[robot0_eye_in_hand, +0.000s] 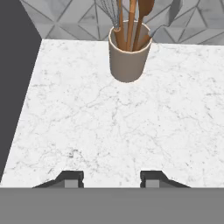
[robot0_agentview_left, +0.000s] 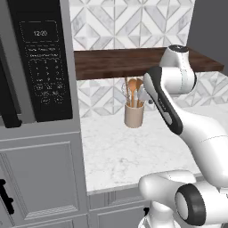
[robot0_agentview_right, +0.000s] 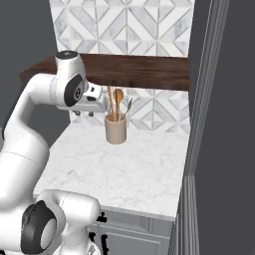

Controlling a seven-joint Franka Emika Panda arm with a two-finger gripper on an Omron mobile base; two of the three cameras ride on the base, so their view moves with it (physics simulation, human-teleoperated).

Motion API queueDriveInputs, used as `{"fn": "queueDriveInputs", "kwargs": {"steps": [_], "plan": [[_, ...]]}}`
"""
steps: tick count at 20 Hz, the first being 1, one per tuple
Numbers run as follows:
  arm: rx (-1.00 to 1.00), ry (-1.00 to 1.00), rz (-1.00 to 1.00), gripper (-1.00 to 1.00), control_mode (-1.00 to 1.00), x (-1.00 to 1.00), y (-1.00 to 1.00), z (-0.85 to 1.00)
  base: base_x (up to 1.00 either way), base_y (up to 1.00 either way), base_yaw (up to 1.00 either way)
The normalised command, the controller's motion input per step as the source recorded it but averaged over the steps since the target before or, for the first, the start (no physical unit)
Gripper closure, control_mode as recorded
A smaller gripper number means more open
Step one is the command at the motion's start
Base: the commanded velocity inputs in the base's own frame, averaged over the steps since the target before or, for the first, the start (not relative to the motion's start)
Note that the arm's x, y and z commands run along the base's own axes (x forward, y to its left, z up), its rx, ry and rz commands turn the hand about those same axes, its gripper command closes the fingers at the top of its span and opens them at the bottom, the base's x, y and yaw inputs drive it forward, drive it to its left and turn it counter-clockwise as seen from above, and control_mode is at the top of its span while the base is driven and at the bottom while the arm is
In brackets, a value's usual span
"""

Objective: Navigate to the stove.

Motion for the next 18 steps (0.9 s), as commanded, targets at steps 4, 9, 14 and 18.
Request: {"fn": "queueDriveInputs", "kwargs": {"steps": [4,9,14,18], "plan": [[0.0,0.0,0.0,-1.0,1.0,0.0,0.0,0.0,-0.04,0.0,0.0],[0.0,0.0,0.0,-1.0,1.0,0.0,0.0,0.0,-0.5,0.0,0.03],[0.0,0.0,0.0,-1.0,1.0,0.0,0.0,0.0,-0.72,0.0,0.35],[0.0,0.0,0.0,-1.0,1.0,0.0,0.0,0.0,-0.5,0.0,0.55]]}}
